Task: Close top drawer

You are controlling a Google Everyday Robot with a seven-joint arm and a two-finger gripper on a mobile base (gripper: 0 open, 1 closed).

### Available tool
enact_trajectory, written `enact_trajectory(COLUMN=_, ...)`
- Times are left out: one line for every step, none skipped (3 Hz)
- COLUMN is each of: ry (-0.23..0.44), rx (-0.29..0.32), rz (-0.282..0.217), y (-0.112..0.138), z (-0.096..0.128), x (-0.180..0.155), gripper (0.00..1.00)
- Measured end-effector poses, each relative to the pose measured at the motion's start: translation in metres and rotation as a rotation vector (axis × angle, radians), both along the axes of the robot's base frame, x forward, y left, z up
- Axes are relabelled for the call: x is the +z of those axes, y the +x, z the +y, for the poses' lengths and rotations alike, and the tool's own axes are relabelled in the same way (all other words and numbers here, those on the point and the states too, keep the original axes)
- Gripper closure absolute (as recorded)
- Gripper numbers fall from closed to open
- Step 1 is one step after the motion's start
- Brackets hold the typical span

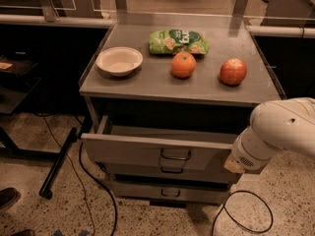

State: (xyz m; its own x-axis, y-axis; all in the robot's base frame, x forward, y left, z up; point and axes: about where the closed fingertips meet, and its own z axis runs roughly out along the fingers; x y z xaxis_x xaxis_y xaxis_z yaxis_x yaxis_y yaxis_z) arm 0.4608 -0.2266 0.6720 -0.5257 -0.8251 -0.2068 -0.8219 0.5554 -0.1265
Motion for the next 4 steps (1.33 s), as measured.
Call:
enact_trajectory(ry=-0.035, rx=-0.032, rz=-0.045, y=0.016, z=-0.005, x=-0.001, gripper=1.00)
enact_trajectory(ry=-0.076, rx=-0.054, rz=-0.083, y=0.034, z=-0.011, x=0.000, gripper=1.00)
enact_trajectory(ry=-0.114, rx=-0.063, rz=-0.105, y=0.051, z=-0.016, x=0.001, gripper=1.00)
enact_trajectory(ry=-0.117, rx=-0.062, rz=-0.107, y=0.051, z=-0.016, x=0.001, gripper=0.81)
